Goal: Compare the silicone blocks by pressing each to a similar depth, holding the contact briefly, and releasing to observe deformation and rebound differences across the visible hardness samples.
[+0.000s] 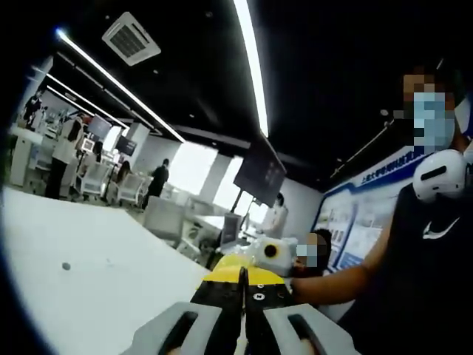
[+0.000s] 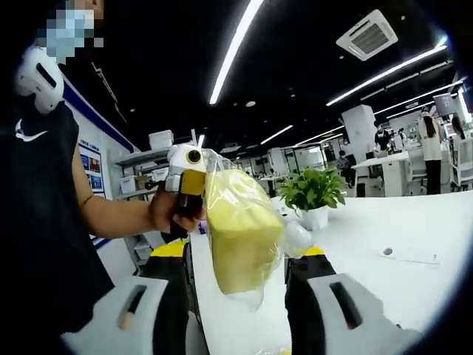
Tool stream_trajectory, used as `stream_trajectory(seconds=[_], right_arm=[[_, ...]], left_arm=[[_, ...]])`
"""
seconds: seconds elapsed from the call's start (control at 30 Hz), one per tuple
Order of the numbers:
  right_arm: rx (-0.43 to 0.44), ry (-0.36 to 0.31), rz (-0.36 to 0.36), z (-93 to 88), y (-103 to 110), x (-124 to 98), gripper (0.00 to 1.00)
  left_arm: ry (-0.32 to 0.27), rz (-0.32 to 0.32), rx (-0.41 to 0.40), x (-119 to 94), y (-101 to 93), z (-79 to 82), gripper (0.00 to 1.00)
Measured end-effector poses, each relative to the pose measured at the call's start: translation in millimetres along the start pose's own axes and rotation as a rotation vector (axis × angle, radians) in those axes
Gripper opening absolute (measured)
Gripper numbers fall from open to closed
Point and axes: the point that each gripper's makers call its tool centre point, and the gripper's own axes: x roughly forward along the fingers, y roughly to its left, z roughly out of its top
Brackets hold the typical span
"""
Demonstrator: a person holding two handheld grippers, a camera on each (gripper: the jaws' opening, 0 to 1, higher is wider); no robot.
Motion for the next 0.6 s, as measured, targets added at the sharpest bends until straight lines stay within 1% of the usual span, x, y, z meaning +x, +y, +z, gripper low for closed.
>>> stream_trajectory(seconds=[0.13,0.33,0.53,0.6], right_arm=[[-0.005,-0.014,0.008,2.1,-1.0,1.3,0.39],[-0.009,-0.024,0.01,4.7,-2.3,2.1,0.29],[-0.014,-0.023,0.01,5.8,-2.6,3.4,0.27],[-0.022,-0.011,0.005,4.9,-3.2,3.7,0.26]], left_arm=[[-0.003,-0.002,-0.005,0.5,0.1,0.3,0.0],[-0.002,-0.002,-0.008,1.5,2.1,0.8,0.0],[-0.002,0.002,-0.007,0.7,5.2,1.1,0.0],[-0.004,0.007,-0.013,-1.1,8.5,-0.5,0.0]])
